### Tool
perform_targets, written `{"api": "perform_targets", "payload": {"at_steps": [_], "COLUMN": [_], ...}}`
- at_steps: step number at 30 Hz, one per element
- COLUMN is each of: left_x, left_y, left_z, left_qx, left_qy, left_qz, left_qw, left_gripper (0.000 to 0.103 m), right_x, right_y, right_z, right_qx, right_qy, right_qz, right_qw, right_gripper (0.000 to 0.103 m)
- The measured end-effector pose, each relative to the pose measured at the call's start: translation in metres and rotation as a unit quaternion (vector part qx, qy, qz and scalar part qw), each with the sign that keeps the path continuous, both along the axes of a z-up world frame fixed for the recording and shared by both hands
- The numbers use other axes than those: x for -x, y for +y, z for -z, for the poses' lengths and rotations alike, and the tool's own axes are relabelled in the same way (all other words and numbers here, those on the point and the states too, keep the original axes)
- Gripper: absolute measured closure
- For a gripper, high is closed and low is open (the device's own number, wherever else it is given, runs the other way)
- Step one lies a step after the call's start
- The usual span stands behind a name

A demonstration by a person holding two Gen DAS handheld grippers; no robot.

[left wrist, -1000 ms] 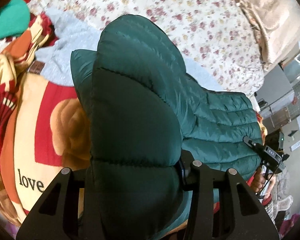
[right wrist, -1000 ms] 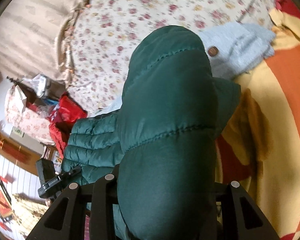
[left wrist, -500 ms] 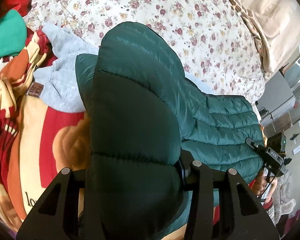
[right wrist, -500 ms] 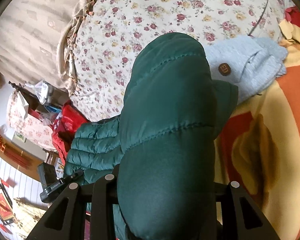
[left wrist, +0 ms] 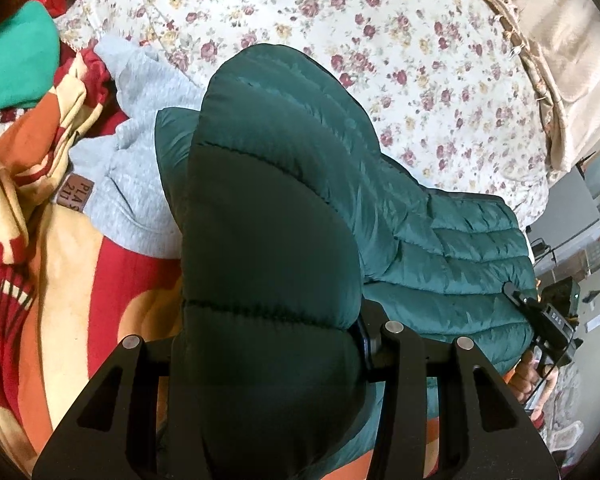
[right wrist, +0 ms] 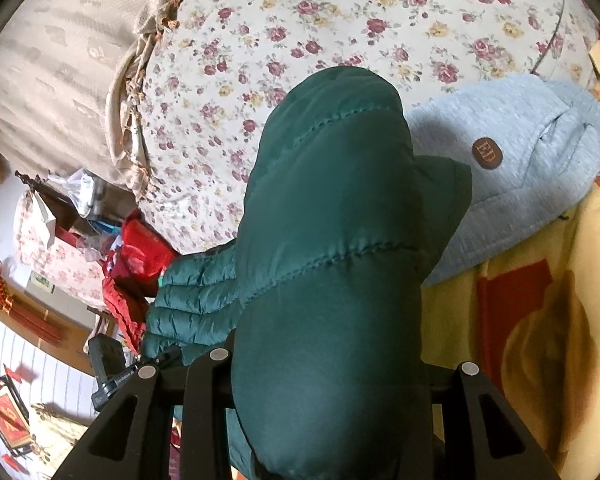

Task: Fold large clothes
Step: 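Lay the folded jacket flat with both grippers and open them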

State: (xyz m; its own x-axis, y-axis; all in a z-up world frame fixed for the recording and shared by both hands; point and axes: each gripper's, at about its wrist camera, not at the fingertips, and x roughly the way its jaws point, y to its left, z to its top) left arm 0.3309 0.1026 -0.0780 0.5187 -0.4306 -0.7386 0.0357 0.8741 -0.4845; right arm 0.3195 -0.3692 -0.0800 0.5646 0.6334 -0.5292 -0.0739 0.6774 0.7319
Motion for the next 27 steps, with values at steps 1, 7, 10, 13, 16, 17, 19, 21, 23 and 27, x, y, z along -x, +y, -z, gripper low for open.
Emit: {"api": "perform_targets", "payload": {"at_steps": [1, 7, 10, 13, 16, 17, 19, 21, 23, 27], "left_x": [0.000, 0.009, 0.013, 0.022, 0.033, 0.036, 0.043, 0.047, 0.046, 0.050], "left_y": [0.000, 0.003, 0.011, 0.022, 0.029, 0.031, 0.036, 0.039, 0.038, 0.035], "left_z": [0.003, 0.007, 0.006, 0.006, 0.006, 0.005, 0.003, 0.001, 0.006, 0.015], "left_qx": [-0.005, -0.007, -0.001, -0.003, -0.007, -0.006, -0.003, -0.011, -0.039, -0.067], "left_qy": [0.002, 0.014, 0.017, 0.019, 0.016, 0.014, 0.011, 0.008, 0.023, 0.042], "left_qz": [0.001, -0.008, -0.022, -0.042, -0.054, -0.055, -0.057, -0.063, -0.072, -0.081], "left_qw": [1.0000, 0.9998, 0.9996, 0.9989, 0.9984, 0.9984, 0.9983, 0.9979, 0.9963, 0.9936], "left_gripper": [0.059, 0.042, 0.037, 0.035, 0.035, 0.035, 0.035, 0.035, 0.034, 0.034], "right_x": [0.001, 0.006, 0.012, 0.025, 0.041, 0.046, 0.057, 0.065, 0.073, 0.080], "right_y": [-0.002, -0.015, -0.028, -0.043, -0.053, -0.052, -0.049, -0.039, -0.028, -0.019], "right_z": [0.007, 0.029, 0.026, 0.019, 0.008, 0.002, -0.006, -0.012, -0.008, 0.016], "right_qx": [0.002, 0.009, 0.023, 0.030, 0.051, 0.062, 0.090, 0.110, 0.131, 0.162], "right_qy": [0.008, 0.053, 0.056, 0.046, 0.036, 0.031, 0.018, 0.009, 0.012, 0.047], "right_qz": [0.001, 0.041, 0.081, 0.110, 0.126, 0.127, 0.121, 0.109, 0.093, 0.086], "right_qw": [1.000, 0.998, 0.995, 0.992, 0.990, 0.989, 0.988, 0.988, 0.987, 0.982], "right_gripper": [0.066, 0.050, 0.040, 0.039, 0.039, 0.039, 0.039, 0.039, 0.039, 0.039]}}
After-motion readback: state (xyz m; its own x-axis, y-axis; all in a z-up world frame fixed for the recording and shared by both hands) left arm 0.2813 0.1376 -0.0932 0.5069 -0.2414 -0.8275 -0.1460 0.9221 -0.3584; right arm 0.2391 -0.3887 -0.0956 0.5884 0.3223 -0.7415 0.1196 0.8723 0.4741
